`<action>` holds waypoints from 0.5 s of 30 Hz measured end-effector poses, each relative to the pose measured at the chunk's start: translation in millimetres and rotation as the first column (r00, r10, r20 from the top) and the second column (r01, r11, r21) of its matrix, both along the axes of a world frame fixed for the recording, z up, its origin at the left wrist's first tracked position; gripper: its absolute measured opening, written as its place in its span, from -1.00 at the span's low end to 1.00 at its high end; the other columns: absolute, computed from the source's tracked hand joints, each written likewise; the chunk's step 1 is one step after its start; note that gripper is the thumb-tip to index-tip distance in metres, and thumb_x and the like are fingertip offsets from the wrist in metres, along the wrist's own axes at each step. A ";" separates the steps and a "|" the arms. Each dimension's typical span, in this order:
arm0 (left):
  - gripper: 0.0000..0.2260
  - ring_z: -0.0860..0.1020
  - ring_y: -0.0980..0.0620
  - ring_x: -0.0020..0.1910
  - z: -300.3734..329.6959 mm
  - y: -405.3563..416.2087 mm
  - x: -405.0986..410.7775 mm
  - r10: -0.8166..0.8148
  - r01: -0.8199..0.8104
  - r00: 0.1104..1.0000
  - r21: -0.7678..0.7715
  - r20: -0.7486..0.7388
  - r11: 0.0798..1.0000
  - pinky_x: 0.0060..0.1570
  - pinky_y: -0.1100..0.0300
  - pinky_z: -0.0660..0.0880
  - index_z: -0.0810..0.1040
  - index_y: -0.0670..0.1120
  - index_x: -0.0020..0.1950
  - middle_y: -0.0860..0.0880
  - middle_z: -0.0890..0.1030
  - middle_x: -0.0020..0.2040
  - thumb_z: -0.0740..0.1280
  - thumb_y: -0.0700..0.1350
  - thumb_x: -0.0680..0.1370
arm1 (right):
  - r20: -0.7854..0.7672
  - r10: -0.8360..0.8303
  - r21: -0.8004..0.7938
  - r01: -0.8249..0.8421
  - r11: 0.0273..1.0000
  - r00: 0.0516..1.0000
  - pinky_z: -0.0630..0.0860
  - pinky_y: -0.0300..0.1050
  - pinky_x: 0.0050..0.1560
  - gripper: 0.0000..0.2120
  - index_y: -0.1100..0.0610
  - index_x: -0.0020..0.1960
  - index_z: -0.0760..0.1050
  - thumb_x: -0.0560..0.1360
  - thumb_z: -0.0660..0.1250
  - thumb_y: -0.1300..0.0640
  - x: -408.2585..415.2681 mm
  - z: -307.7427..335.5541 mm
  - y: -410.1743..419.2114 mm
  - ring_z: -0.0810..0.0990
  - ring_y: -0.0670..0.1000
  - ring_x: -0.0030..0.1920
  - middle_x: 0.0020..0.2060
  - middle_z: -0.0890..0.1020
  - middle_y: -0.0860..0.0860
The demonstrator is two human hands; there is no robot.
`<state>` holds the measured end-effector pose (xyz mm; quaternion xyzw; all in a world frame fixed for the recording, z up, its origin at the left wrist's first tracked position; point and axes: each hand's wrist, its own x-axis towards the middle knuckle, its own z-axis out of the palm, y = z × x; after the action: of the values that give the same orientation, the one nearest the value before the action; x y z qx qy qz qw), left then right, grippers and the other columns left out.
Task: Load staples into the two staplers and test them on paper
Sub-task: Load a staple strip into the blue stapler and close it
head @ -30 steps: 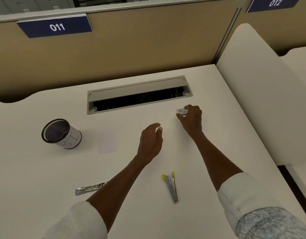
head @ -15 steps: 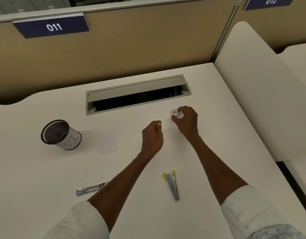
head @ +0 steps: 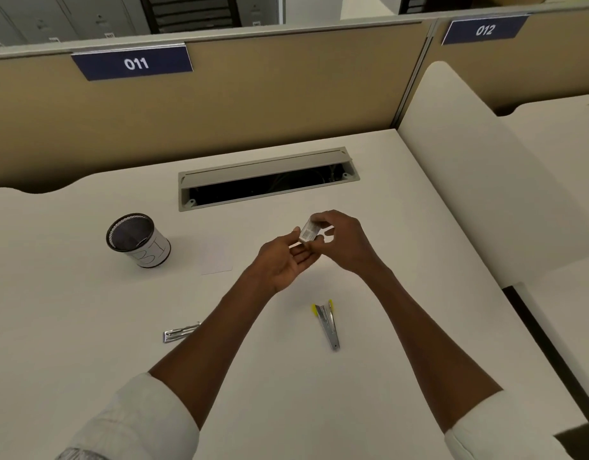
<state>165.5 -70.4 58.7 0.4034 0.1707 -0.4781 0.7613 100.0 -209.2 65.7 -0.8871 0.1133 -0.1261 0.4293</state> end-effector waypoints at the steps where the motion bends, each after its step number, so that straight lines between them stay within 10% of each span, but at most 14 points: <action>1: -0.72 0.70 -0.13 -0.08 2.3 3.1 -3.0 0.014 -0.014 1.000 -0.006 -0.001 1.000 -0.15 0.05 0.65 0.48 -0.31 0.25 -0.30 0.66 0.02 0.23 -0.14 0.65 | -0.025 0.006 0.023 -0.005 1.000 1.000 0.57 -0.13 0.03 -0.55 0.26 0.21 0.55 0.36 0.54 0.21 -1.1 4.2 0.1 0.60 0.04 0.06 0.09 0.63 0.12; 15: -0.75 0.70 -0.17 -0.07 25.7 24.9 -27.1 0.002 -0.004 1.000 -0.089 -0.020 0.996 -0.14 0.02 0.66 0.52 -0.32 0.19 -0.28 0.68 -0.02 0.24 -0.16 0.63 | -0.280 0.071 0.189 -0.017 0.982 0.957 0.56 -0.12 -0.11 -0.72 0.18 0.02 0.62 0.38 0.53 0.07 -3.1 46.5 -4.3 0.63 0.02 -0.06 -0.03 0.69 0.03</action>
<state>138.4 -45.5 84.4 0.3641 0.1572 -0.4880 0.7775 96.9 -213.4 112.2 -0.8547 0.1654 0.0240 0.4914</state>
